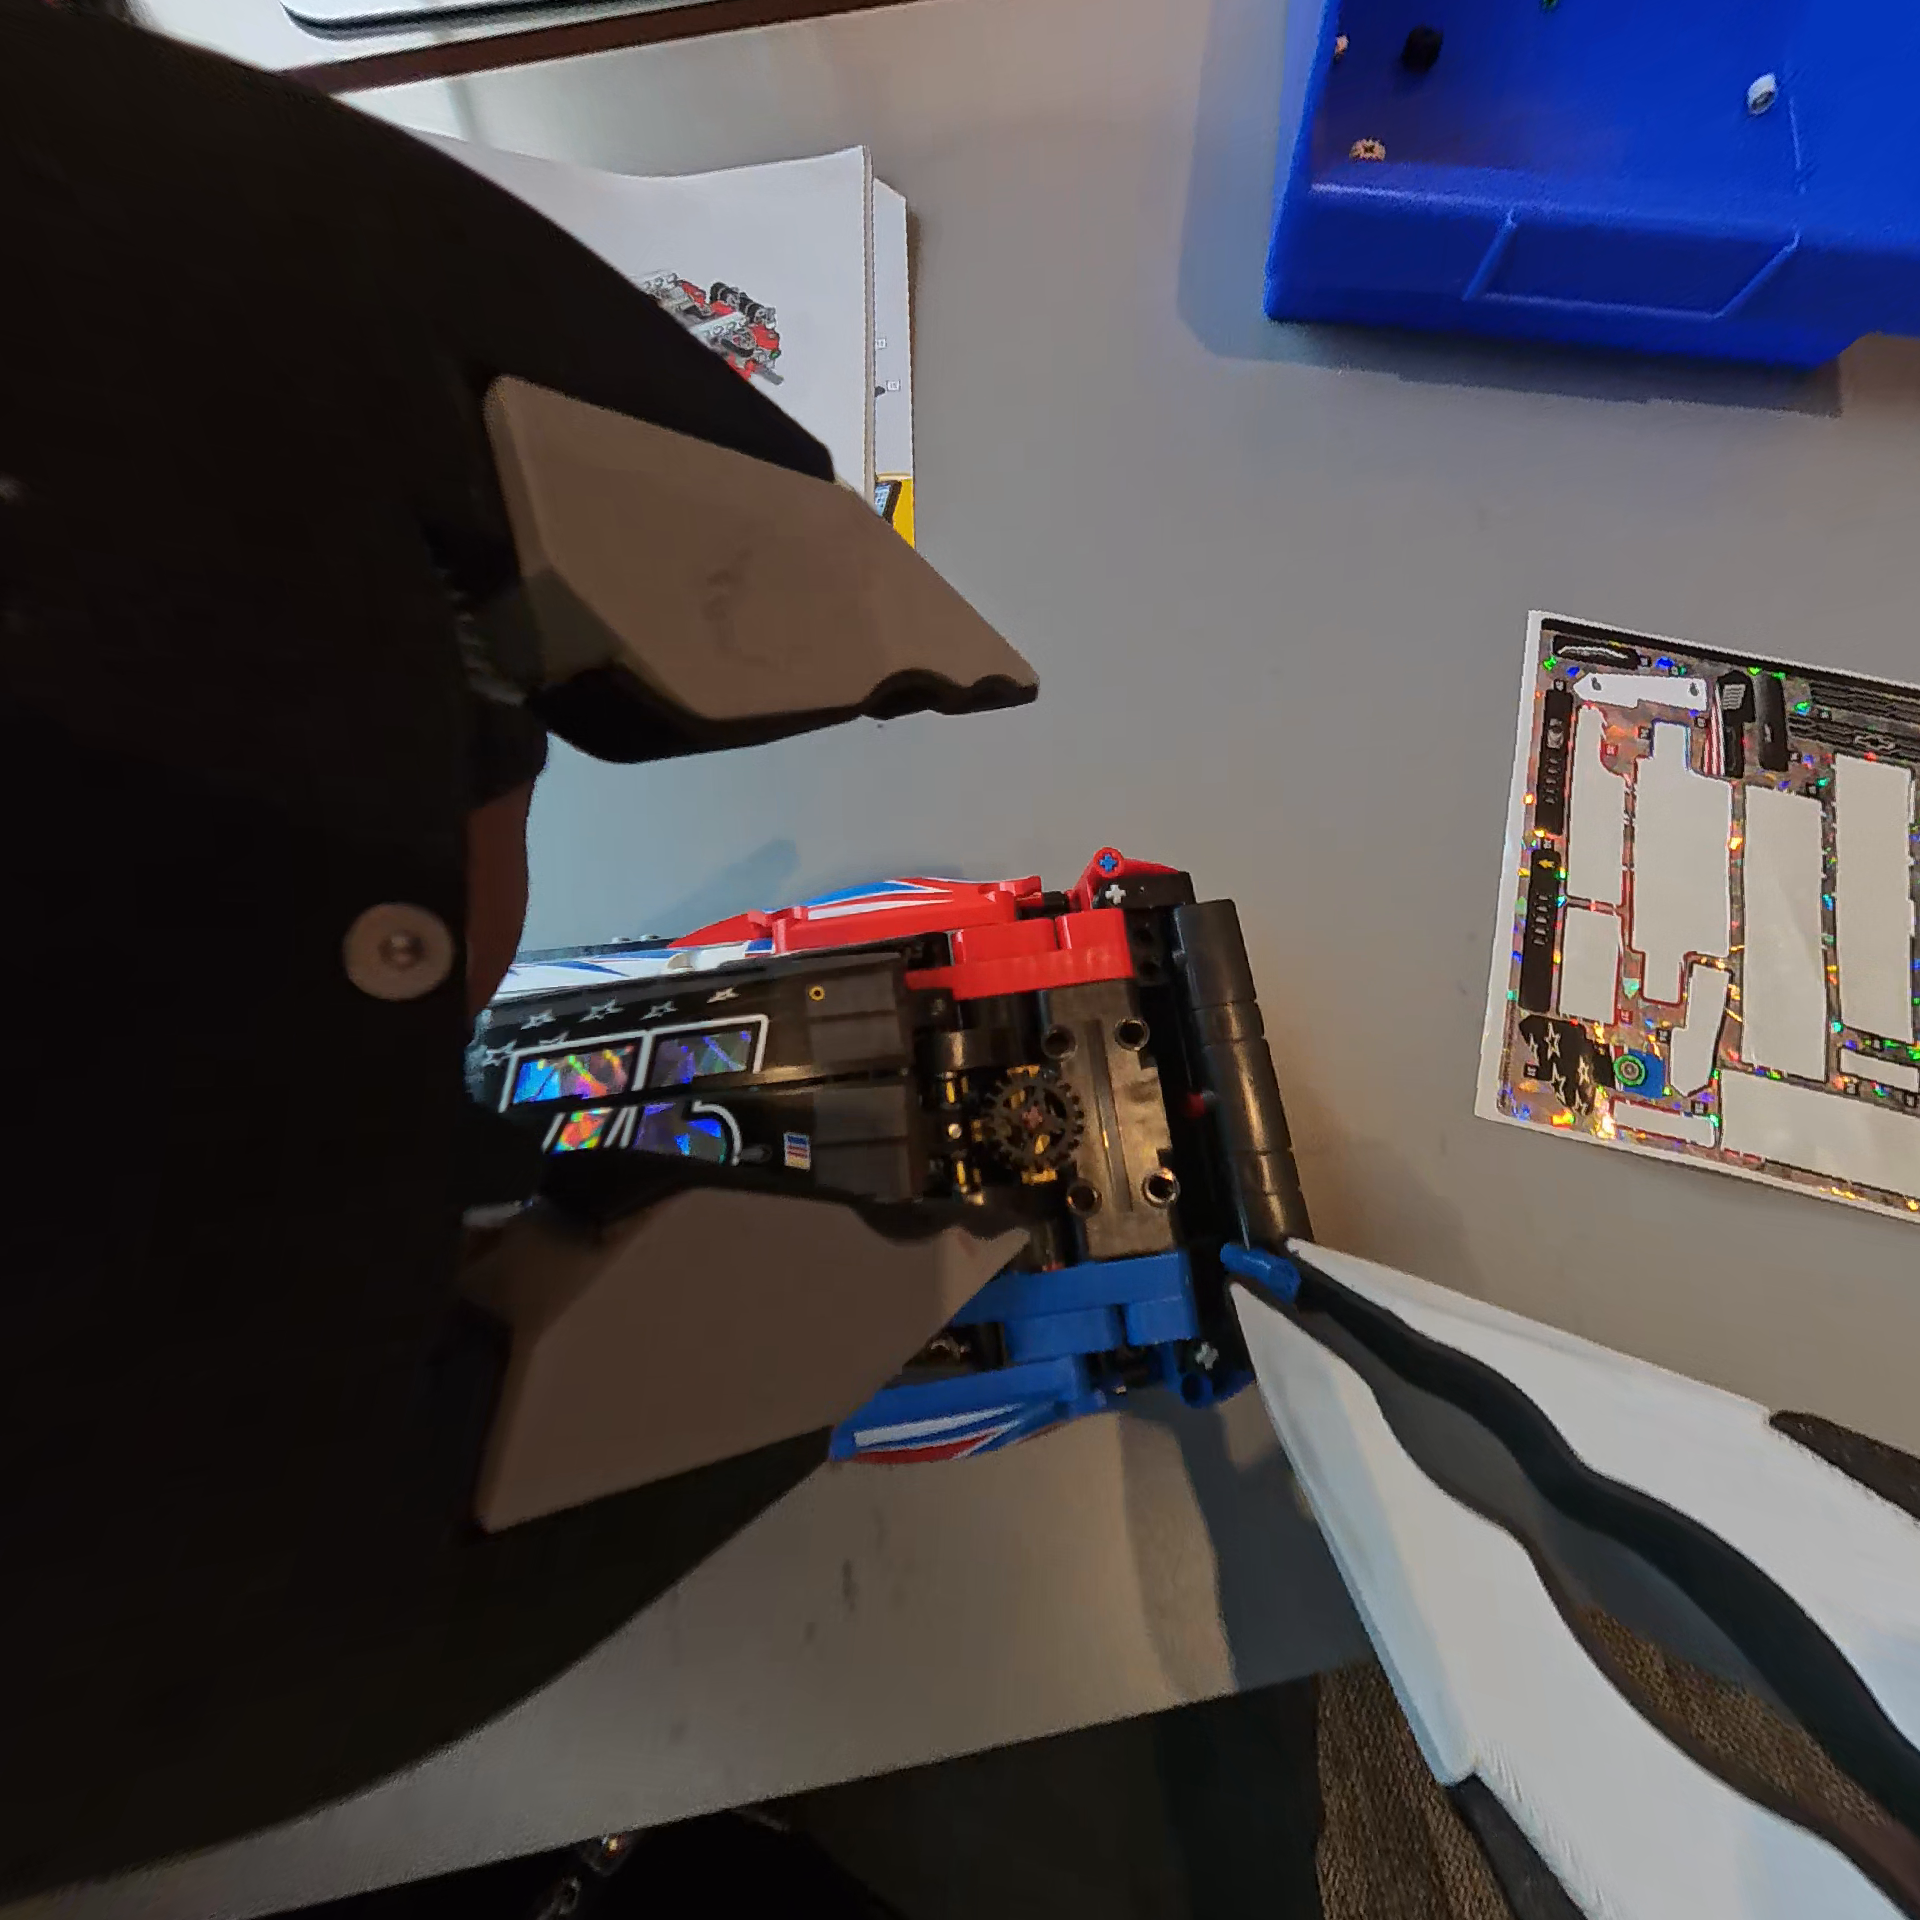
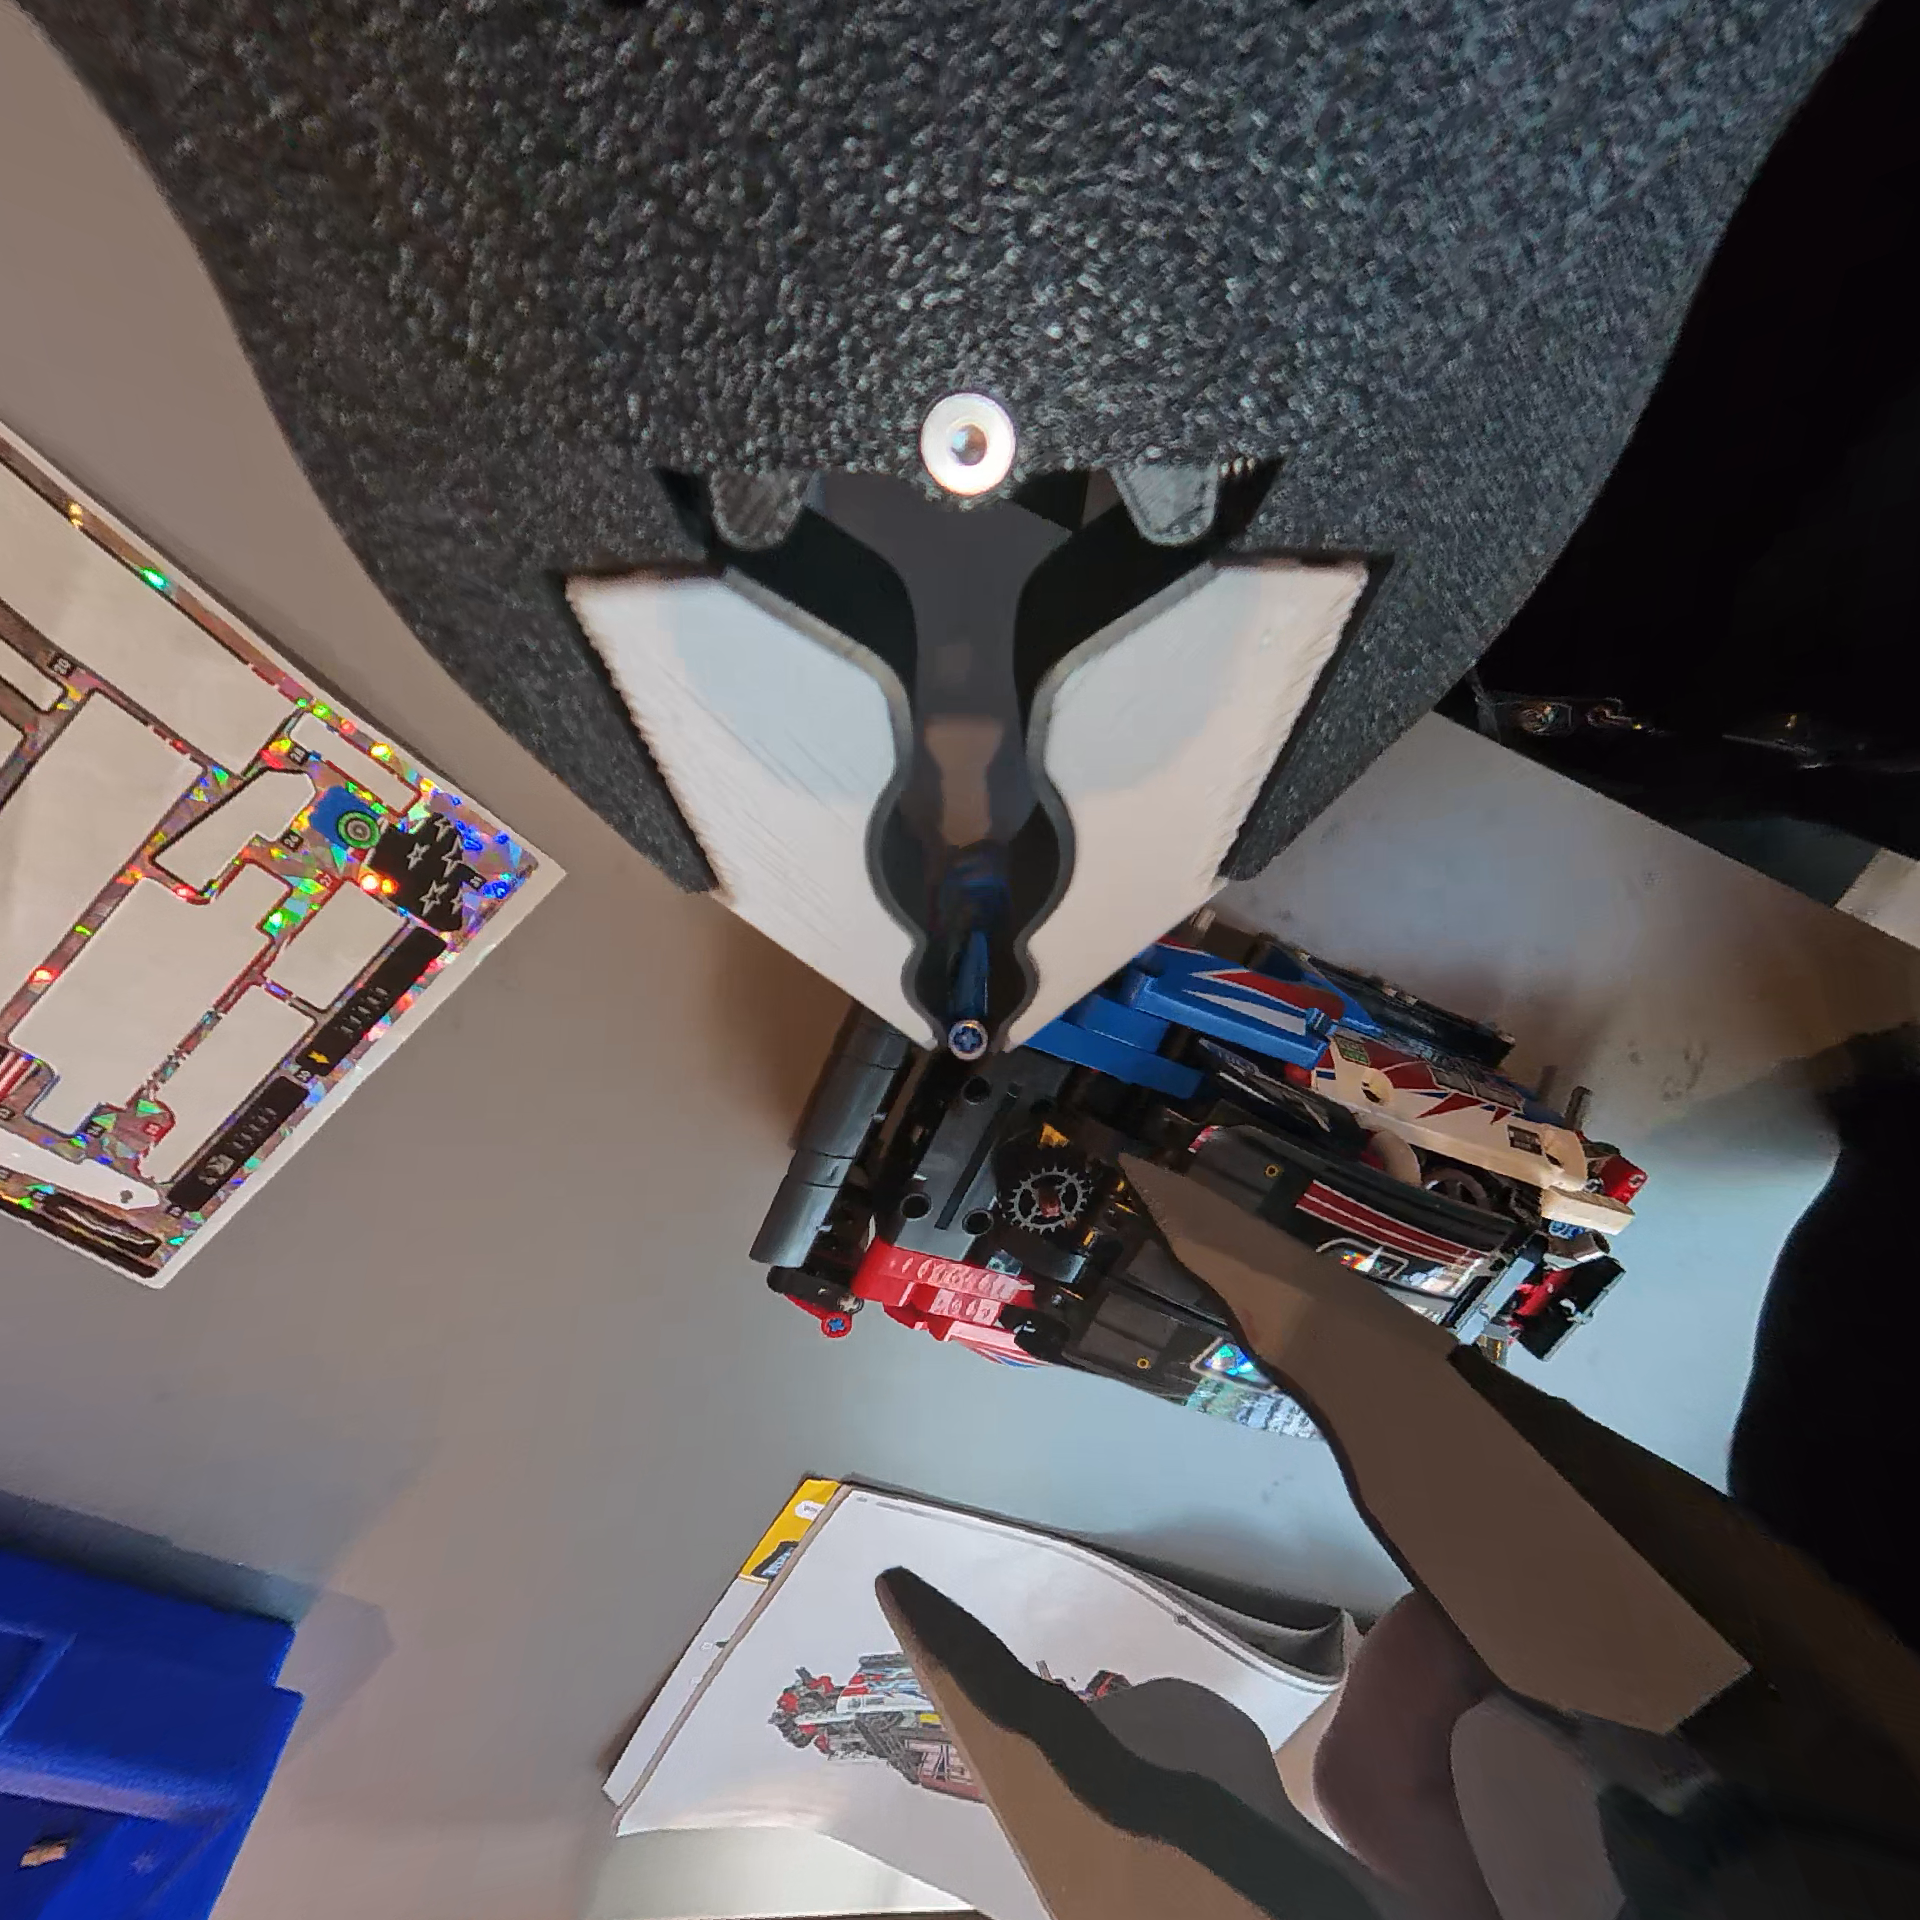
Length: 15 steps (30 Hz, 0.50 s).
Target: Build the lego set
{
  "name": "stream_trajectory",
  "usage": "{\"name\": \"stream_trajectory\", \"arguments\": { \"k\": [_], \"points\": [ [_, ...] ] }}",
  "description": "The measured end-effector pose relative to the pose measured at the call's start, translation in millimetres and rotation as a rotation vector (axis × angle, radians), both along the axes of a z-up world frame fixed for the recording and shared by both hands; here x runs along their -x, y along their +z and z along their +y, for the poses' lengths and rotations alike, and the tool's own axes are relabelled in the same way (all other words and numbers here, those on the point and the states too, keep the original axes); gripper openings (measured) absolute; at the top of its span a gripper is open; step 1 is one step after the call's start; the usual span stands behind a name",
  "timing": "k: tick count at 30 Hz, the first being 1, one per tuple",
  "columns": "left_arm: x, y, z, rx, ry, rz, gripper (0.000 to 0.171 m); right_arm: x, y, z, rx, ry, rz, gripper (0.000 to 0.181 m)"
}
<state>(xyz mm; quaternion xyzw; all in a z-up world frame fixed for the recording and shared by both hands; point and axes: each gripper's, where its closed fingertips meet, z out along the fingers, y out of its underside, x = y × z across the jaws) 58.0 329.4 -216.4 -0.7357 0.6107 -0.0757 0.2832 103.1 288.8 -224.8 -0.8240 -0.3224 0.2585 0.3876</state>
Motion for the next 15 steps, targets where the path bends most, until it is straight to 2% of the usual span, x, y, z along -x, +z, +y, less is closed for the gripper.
{"name": "stream_trajectory", "arguments": {
  "k": [15],
  "points": [
    [-1.3, 6.5, -4.2, -0.011, -0.020, -0.014, 0.089, 4.1, -1.1, 0.8, -0.022, -0.034, -0.008, 0.006]
  ]
}}
